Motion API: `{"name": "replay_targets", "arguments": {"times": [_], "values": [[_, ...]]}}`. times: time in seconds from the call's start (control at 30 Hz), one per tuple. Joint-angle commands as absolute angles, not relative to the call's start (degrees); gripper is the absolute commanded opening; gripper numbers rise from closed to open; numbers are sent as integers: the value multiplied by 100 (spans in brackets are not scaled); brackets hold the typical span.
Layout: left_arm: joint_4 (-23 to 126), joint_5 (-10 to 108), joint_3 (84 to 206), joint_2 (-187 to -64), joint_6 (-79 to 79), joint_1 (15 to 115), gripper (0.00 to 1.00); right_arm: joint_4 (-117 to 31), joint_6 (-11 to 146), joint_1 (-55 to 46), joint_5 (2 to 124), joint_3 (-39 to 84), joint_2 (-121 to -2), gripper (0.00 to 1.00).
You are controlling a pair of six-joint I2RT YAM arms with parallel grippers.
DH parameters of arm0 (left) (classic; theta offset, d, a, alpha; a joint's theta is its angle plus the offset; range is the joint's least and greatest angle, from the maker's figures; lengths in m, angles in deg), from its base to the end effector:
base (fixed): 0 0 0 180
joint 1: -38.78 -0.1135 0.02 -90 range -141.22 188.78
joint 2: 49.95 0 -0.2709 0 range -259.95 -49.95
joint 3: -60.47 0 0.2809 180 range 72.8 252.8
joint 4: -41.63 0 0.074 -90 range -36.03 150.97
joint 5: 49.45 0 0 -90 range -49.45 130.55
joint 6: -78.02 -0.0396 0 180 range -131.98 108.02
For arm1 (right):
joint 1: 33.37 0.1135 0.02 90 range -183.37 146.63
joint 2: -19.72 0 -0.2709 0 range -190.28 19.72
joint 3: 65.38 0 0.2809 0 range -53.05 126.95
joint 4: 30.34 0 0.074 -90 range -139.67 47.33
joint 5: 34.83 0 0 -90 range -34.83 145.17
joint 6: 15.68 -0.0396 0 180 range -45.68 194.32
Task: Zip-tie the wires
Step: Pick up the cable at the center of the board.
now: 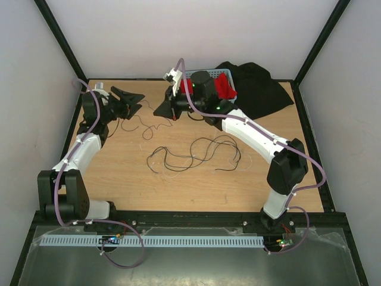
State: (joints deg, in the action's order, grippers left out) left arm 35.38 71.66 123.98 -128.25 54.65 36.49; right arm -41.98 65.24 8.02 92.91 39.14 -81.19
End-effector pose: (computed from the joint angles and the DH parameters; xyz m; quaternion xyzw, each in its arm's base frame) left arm 0.3439 -0.0067 0.2910 -0.2688 0.7009 -0.5067 0.4239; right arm 0.3260 0.3196 0.3825 -0.4025 0.6271 0.4854 0.4573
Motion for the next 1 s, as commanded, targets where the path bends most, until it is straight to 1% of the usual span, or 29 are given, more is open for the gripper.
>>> {"name": "replay_targets", "arguments": {"times": [0.0,0.1,0.17,0.27,0.33,0.43,0.5,0.7,0.97], "values": [[3292,7204,12431,-12862,5401,3662,55,-3768,6449,864,9508,3659,-7826,0],[3274,7168,12451,-12911,5359,3662,41,-3740,6444,864,9566,3578,-7761,0],[3271,7160,12486,-12930,5282,3667,36,-3747,6439,865,9686,3565,-7758,0],[3270,7153,12517,-12960,5263,3667,36,-3674,6439,877,9813,3483,-7743,0],[3267,7180,12527,-12986,5298,3668,40,-3550,6412,886,9798,3395,-7711,0],[3262,7194,12512,-12996,5334,3738,49,-3400,6366,897,9800,3330,-7716,0],[3261,7171,12501,-13001,5333,3762,51,-3338,6324,908,9894,3335,-7746,0],[3239,7158,12492,-13028,5399,3798,52,-3094,6247,960,10031,3213,-7773,0],[3223,7082,12522,-13083,5339,3799,33,-3067,6295,1005,10304,3076,-7735,0]]}}
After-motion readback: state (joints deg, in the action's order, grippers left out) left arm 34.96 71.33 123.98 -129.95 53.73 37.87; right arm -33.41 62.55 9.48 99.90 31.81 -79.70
